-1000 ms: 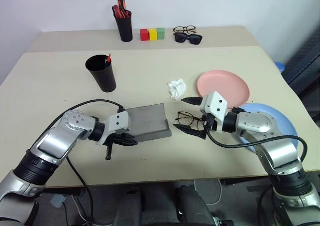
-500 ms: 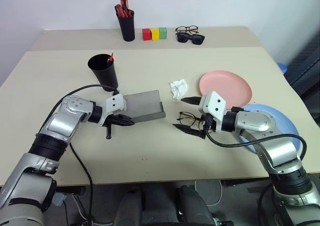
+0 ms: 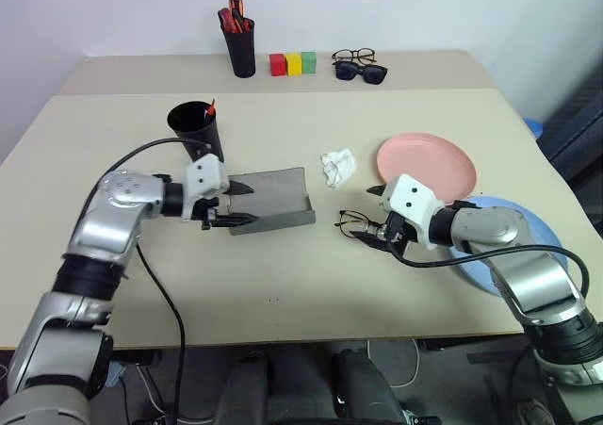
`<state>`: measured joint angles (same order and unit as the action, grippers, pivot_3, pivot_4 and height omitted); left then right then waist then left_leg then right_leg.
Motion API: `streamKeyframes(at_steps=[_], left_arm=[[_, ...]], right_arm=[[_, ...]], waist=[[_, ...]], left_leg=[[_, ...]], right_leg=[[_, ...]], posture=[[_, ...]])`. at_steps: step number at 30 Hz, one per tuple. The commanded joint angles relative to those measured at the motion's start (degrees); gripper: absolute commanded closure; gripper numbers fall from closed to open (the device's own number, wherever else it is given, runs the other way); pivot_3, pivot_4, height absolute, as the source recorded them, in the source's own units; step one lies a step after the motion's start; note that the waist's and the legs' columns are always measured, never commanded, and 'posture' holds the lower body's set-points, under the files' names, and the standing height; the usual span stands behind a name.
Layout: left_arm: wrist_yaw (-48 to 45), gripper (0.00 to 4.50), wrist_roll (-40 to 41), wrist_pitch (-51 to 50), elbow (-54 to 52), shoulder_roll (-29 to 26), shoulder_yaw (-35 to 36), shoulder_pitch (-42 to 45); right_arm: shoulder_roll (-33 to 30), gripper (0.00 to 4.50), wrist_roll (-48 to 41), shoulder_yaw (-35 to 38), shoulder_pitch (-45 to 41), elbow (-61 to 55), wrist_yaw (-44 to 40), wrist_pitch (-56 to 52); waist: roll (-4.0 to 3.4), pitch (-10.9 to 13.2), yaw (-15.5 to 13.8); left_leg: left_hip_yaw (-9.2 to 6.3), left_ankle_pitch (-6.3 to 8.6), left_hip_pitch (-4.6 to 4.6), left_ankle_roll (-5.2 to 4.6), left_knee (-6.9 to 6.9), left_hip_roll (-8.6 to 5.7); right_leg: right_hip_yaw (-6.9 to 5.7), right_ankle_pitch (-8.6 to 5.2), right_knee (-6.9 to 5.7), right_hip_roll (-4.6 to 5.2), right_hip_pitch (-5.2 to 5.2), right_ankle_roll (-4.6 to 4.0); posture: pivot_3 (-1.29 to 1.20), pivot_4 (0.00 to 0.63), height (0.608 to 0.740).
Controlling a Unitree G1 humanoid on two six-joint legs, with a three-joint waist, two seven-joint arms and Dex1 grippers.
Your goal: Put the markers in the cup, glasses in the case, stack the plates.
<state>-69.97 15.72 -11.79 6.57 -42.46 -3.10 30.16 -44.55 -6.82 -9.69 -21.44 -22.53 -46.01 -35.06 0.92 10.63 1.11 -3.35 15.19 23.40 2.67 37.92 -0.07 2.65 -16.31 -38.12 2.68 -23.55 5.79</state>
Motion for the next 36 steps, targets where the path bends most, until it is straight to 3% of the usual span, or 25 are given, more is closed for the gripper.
streamKeyframes(at_steps=[1, 4, 9, 27, 30, 36], left_arm=[[3.92, 1.63, 4.22, -4.10, -11.60, 0.77, 3.32, -7.69], [7.76, 1.63, 4.34, -5.93, -20.77, 2.67, 1.93, -15.93], [12.24, 1.63, 2.65, -6.37, -27.38, 6.24, -1.93, -21.09], [15.93, 1.63, 1.96, -5.79, -27.91, 7.72, -4.02, -21.08], [16.06, 1.57, 2.03, -5.67, -27.98, 7.77, -4.13, -21.16], [15.69, 1.57, 2.34, -5.18, -27.79, 7.48, -4.13, -21.40]], right_arm=[[-1.14, 0.00, 2.54, -1.07, -0.01, -0.77, 0.25, 1.40], [-2.23, 0.00, 4.73, -2.14, -0.13, 0.39, 0.23, 1.82], [-3.73, 0.00, 7.14, -3.38, -1.01, 0.54, -0.57, -0.50], [-0.86, 0.00, 12.26, -7.03, -3.72, 0.09, 1.66, -9.39], [-1.03, 0.87, 12.41, -7.28, -3.75, -0.04, 1.74, -9.77], [-1.03, 3.88, 13.14, -7.52, -3.78, -0.23, 1.87, -10.60]], waist=[[-0.01, -0.01, -0.09], [-0.03, -0.02, -0.27], [-0.02, -0.02, -0.56], [-0.07, -0.04, -0.35], [-0.07, -0.04, -0.33], [-0.07, -0.04, -0.32]], left_leg=[[0.01, 0.00, 0.00, 0.00, 0.01, 0.00], [0.02, 0.01, -0.03, -0.02, 0.05, 0.00], [0.00, 0.01, -0.02, -0.02, 0.13, -0.06], [0.03, 0.02, -0.07, -0.02, 0.09, -0.06], [0.02, 0.02, -0.08, -0.02, 0.09, -0.06], [0.02, 0.02, -0.07, -0.02, 0.09, -0.06]], right_leg=[[0.00, 0.00, 0.01, 0.00, 0.00, 0.00], [0.02, -0.01, 0.03, 0.12, 0.10, 0.03], [-0.03, 0.00, 0.02, 0.13, 0.16, 0.04], [0.00, -0.01, 0.04, 0.08, 0.17, 0.03], [0.00, -0.01, 0.04, 0.06, 0.16, 0.03], [0.00, -0.01, 0.04, 0.06, 0.16, 0.03]], posture=[[0.00, 0.150, 0.740], [0.00, 0.150, 0.740], [0.00, 0.150, 0.740], [0.00, 0.150, 0.740], [0.00, 0.150, 0.740], [0.00, 0.150, 0.740]])
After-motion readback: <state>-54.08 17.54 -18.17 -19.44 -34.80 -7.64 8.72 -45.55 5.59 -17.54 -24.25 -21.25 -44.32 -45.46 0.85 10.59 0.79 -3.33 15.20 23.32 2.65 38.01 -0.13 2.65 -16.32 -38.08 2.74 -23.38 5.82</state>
